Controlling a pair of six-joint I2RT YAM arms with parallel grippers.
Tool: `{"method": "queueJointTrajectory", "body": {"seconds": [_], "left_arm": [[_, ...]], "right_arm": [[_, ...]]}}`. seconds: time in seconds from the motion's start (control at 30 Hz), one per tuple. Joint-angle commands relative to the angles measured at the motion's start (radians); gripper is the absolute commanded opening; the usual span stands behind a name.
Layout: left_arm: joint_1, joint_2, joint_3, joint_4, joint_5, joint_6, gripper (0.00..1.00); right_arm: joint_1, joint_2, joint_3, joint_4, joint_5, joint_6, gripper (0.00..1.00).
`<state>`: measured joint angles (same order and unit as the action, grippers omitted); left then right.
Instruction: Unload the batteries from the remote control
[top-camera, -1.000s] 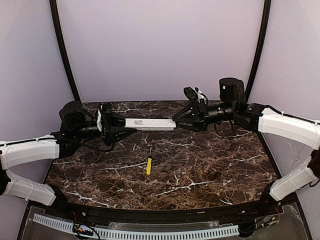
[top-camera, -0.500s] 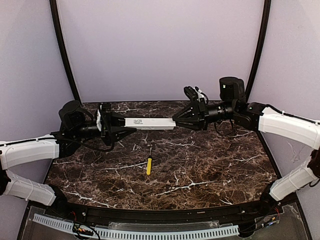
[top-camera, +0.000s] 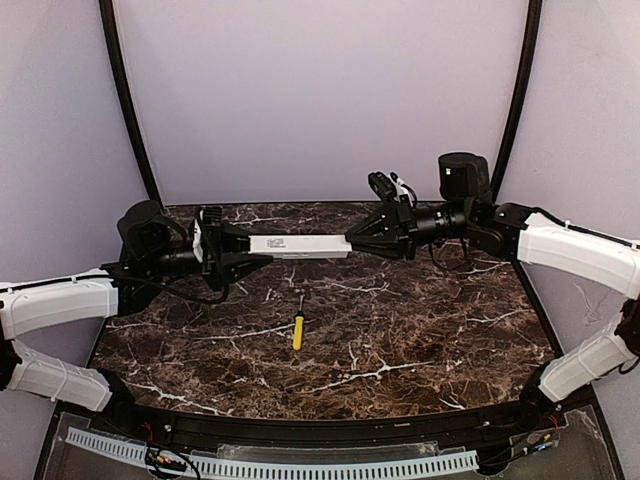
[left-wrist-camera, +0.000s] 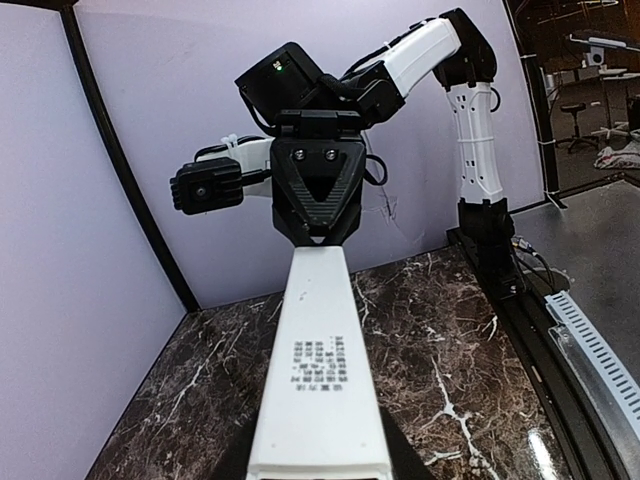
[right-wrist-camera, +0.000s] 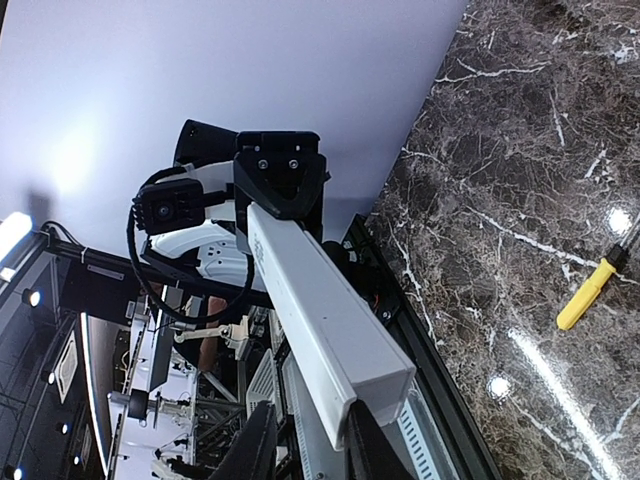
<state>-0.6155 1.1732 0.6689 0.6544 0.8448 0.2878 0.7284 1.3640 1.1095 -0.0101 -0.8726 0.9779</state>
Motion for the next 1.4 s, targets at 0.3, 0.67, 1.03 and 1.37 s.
{"method": "queueJointTrajectory", "body": {"seconds": [0.3, 0.67, 1.03, 1.37], "left_arm": [[-0.003, -0.004, 0.028, -0.047, -0.016, 0.030, 0.00], [-0.004, -0.007, 0.028, -0.056, -0.023, 0.040, 0.00], [-0.004, -0.008, 0.028, -0.050, -0.023, 0.035, 0.00], [-0.004, -0.010, 0.023, -0.038, -0.026, 0.029, 0.00]], "right_arm": [[0.021, -0.005, 0.050, 0.017, 0.000, -0.017, 0.03], [0.028, -0.002, 0.068, 0.014, 0.004, -0.028, 0.00], [0.028, 0.004, 0.074, -0.011, 0.011, -0.033, 0.00], [0.028, -0.012, 0.094, 0.005, 0.034, -0.042, 0.00]]}}
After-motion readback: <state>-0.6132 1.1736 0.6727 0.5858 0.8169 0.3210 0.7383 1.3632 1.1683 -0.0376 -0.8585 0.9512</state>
